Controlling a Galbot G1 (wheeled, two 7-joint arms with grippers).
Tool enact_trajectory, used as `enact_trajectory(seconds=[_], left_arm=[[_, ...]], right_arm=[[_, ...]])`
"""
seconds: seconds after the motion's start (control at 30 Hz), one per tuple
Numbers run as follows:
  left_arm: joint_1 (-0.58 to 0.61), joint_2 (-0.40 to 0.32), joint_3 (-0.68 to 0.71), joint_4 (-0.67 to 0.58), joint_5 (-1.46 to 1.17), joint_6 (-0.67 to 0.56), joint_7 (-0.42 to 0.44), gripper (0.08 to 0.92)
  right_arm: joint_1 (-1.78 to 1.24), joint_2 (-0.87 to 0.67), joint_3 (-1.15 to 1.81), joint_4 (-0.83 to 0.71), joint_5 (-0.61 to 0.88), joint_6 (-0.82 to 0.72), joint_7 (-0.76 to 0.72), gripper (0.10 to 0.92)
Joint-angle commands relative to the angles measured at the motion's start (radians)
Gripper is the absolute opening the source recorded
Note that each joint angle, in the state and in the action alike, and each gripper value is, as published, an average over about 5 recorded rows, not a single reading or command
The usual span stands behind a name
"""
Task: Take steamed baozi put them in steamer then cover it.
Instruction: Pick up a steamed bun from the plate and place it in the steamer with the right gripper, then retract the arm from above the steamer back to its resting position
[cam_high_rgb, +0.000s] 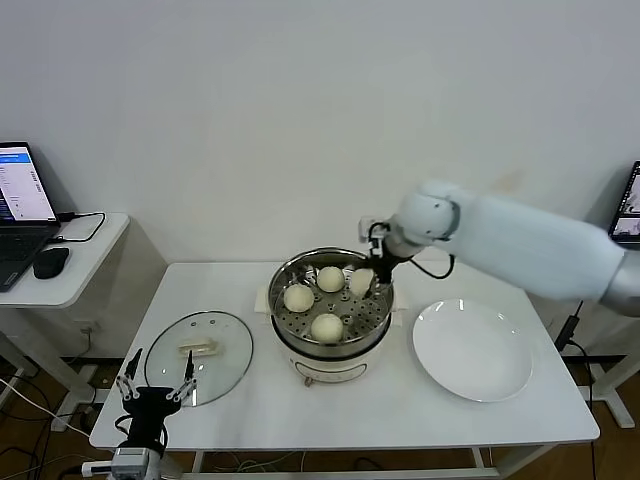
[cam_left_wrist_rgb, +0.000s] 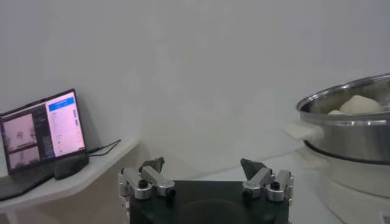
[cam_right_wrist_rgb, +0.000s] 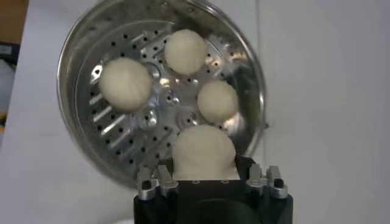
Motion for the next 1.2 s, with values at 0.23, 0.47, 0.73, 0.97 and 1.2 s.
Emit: enact_trajectory(seconds=[0.23, 0.47, 0.73, 0.97, 1.2], left_arm=[[0.0, 0.003, -0.013, 0.006, -0.003, -0.006, -0.002, 0.823], [0.001, 0.001, -0.012, 0.005, -0.002, -0.007, -0.002, 0.823], [0.0, 0.001, -0.011, 0.003, 0.001, -0.005, -0.002, 0.823], [-0.006, 0.002, -0.008, 0.005, 0.001, -0.003, -0.001, 0.823], [-0.011, 0.004, -0.003, 0.014, 0.003, -0.003, 0.0, 0.823]], right_arm=[[-0.116, 0.109, -0.004, -0.098, -0.03, -0.074, 0.065, 0.626], [-0.125, 0.091, 0.014, -0.088, -0.035, -0.08, 0.073, 0.62], [-0.089, 0.012, 0.067, -0.016, -0.019, -0.085, 0.078, 0.749], [-0.07, -0.163, 0.133, 0.175, 0.059, -0.082, 0.239, 0.822], [-0.41, -0.447, 0.446, 0.399, 0.185, 0.052, 0.558, 0.823]])
